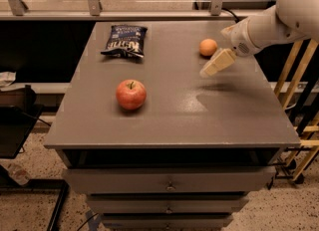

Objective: Move orange near apple

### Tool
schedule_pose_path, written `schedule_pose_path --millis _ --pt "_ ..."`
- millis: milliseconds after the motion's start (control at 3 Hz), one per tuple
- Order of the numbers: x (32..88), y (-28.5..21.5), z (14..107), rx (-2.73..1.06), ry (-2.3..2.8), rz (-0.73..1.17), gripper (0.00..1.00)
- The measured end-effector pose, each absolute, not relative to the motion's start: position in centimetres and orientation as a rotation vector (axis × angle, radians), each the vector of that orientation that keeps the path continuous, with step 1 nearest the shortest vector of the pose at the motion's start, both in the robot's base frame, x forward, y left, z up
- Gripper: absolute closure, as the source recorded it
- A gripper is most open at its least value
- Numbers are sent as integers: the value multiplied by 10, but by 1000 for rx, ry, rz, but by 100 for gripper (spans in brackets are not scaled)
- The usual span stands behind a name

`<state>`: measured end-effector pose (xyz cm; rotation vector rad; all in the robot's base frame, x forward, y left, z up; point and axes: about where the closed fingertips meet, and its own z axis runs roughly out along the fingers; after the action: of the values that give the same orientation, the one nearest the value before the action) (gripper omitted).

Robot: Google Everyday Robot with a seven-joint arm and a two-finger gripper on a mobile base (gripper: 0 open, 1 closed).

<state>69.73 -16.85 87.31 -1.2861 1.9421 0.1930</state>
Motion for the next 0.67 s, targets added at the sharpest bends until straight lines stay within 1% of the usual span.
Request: schedule_pose_path --millis 667 --pt "731 -149 862 -1160 1967 240 0"
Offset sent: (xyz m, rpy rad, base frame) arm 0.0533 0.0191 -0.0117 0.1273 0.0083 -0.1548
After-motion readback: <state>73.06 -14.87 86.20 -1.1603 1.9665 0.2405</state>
